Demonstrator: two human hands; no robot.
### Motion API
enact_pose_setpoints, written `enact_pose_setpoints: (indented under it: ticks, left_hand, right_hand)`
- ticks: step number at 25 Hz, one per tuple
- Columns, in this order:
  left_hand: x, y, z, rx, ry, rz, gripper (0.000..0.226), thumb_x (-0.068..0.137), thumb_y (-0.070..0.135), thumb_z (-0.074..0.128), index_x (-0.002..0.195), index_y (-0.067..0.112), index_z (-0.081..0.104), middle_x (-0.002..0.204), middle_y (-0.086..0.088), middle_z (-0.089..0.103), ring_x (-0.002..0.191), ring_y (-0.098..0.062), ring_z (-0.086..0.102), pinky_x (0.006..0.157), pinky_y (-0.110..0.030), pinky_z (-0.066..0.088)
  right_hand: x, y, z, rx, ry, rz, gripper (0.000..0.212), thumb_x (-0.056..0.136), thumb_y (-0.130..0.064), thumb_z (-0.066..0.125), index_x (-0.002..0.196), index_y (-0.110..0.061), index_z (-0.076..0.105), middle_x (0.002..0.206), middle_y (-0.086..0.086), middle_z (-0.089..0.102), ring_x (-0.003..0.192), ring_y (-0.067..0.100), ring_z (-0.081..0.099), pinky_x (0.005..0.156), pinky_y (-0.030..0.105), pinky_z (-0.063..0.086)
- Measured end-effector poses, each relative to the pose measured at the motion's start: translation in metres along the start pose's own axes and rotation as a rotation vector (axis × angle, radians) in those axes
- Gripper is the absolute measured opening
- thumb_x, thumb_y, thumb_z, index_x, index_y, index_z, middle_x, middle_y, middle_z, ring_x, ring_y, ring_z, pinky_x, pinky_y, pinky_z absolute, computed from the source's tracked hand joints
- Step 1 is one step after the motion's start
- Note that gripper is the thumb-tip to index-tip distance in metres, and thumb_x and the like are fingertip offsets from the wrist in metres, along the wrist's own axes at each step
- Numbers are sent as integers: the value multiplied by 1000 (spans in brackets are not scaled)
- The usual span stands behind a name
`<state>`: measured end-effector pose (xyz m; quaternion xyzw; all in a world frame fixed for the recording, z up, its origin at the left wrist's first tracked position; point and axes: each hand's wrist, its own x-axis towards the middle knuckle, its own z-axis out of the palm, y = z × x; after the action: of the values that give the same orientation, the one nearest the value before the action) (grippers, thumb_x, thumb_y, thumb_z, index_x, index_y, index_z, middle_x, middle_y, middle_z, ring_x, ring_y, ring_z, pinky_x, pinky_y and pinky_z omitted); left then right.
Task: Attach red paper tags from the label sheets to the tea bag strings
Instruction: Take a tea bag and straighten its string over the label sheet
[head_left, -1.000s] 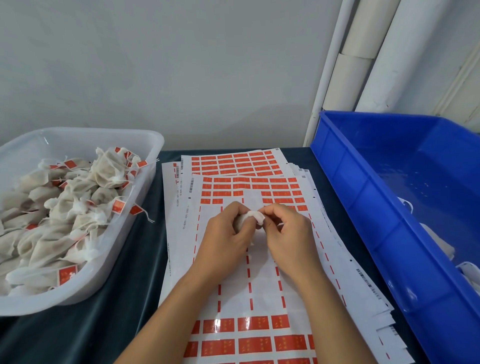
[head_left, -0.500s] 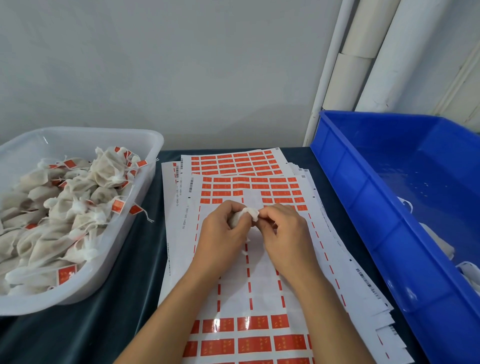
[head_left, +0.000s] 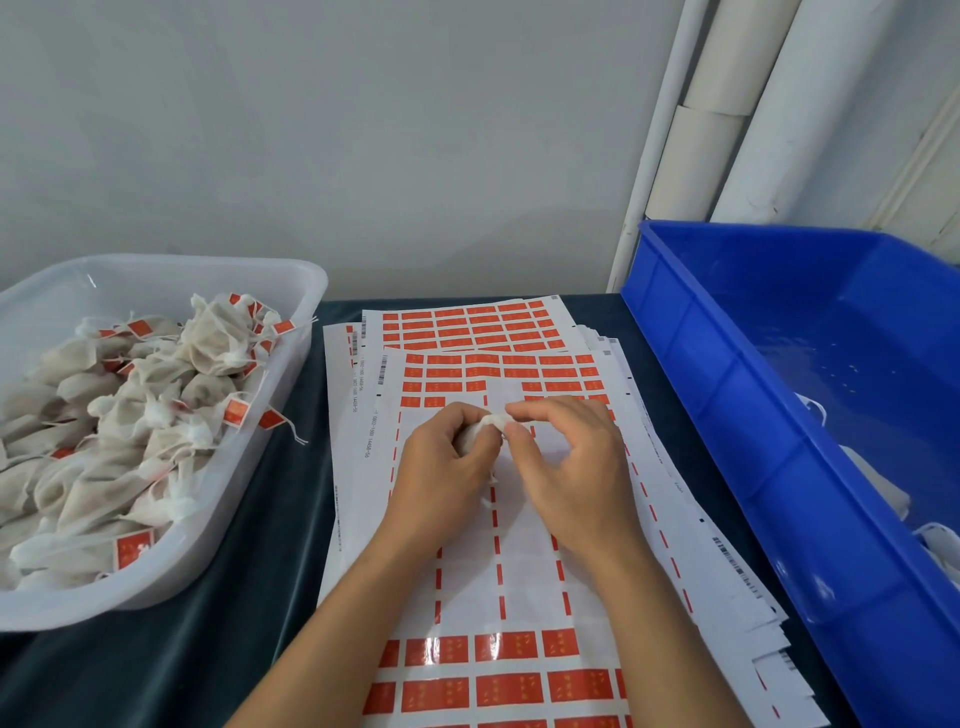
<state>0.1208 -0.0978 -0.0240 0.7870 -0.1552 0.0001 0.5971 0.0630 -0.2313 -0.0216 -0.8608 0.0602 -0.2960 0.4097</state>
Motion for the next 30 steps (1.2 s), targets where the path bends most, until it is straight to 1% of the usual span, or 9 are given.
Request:
enact_pose_setpoints:
  ticks: [4,7,11,14,16,19,24,27,30]
  left_hand:
    - [-1,2,-1,25,-66,3,13,102,33,63,92,29,70,81,18,68,79,-3,66,61,-7,48]
    - [-3,6,-2,-32,-143,35,17,101,35,63,91,26,74,81,12,71,77,-9,67,62,-11,50]
    - [-2,10,-9,-192,-218,5,25,100,36,63,90,19,78,86,-2,74,81,-26,67,69,-21,55]
    - [-1,11,-15,-233,-231,-36,25,97,41,63,86,25,79,87,-1,75,80,-17,68,74,-17,55]
    - [-1,11,-15,-231,-241,-51,25,101,33,62,84,26,79,86,1,75,78,-7,66,74,-12,52]
    - [-1,15,-15,-244,-216,-91,30,103,28,61,79,26,78,82,2,74,74,-2,64,70,-10,50]
    - [-3,21,-15,-253,-163,-151,33,104,29,59,78,27,80,87,-4,75,80,-11,66,70,-14,54]
    - [-4,23,-14,-243,-139,-183,33,104,31,59,77,26,78,81,-1,73,77,-12,66,68,-15,53]
    - [-5,24,-14,-258,-146,-211,30,104,29,59,83,20,79,84,-5,73,83,-21,68,76,-24,55]
  right_hand:
    - [1,2,0,-54,52,10,6,95,-38,71,100,-34,70,104,-28,62,105,5,59,96,37,56]
    - [2,2,2,-94,117,-8,5,95,-29,72,96,-29,68,100,-25,59,101,9,60,92,42,57]
    - [2,-2,2,22,71,41,11,97,-32,70,97,-40,62,101,-28,62,102,2,60,89,21,52]
    - [2,-5,3,99,45,20,9,98,-34,67,99,-42,64,103,-28,64,105,2,61,83,9,48]
    - [2,-5,2,131,66,17,9,98,-34,68,103,-41,65,102,-27,66,105,2,63,81,6,49]
    - [1,-5,0,145,73,-2,12,96,-31,72,102,-36,63,99,-25,67,103,0,65,80,3,47]
    - [-3,-7,1,61,39,-94,14,92,-35,68,105,-32,67,107,-23,66,104,2,63,87,7,46]
    - [-4,-8,1,30,36,-85,19,90,-40,69,108,-33,68,111,-21,67,104,1,61,87,4,43]
    - [-4,-6,2,-13,54,-84,21,89,-42,72,108,-33,69,110,-22,66,102,-3,60,83,1,40]
